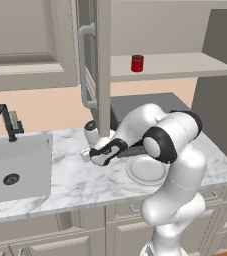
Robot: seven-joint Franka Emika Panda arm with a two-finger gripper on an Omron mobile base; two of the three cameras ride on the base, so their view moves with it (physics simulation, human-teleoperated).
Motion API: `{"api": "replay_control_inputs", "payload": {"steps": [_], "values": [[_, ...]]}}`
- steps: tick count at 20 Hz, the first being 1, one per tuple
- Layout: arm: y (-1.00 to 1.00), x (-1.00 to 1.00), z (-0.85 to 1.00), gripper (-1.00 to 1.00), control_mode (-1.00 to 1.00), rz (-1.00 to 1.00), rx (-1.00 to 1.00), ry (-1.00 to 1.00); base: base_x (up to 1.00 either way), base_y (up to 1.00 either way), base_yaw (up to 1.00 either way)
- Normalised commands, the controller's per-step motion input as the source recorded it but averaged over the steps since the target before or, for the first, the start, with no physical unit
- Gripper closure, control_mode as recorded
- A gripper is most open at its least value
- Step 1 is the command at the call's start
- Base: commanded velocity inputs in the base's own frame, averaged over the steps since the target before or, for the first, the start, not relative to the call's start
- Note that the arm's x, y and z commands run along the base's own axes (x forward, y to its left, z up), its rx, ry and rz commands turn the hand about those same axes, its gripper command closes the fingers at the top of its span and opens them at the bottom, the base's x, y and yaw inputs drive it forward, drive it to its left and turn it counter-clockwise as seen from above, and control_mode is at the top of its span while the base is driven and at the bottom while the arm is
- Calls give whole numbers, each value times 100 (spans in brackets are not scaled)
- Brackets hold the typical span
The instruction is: Pick the avocado and bread from the counter and place them on the plate. Then pick the jam from the cabinet and place it next to the plate. Lastly close the cabinet door.
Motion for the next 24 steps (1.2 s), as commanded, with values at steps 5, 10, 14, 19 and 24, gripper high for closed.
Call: {"api": "replay_control_inputs", "payload": {"steps": [5, 10, 14, 19, 24], "values": [[0, -10, 4, 100, -100, 0, 2, -6, 0, 0, 0], [0, -44, 30, 100, -100, 0, 5, -16, 0, 0, 0], [-8, -68, 40, 100, -100, 0, 7, -12, 0, 0, 0], [-19, -57, 50, 100, -100, 0, 10, -1, 0, 0, 0], [-16, -43, 65, 100, -100, 0, 11, 0, 0, 0, 0]]}}
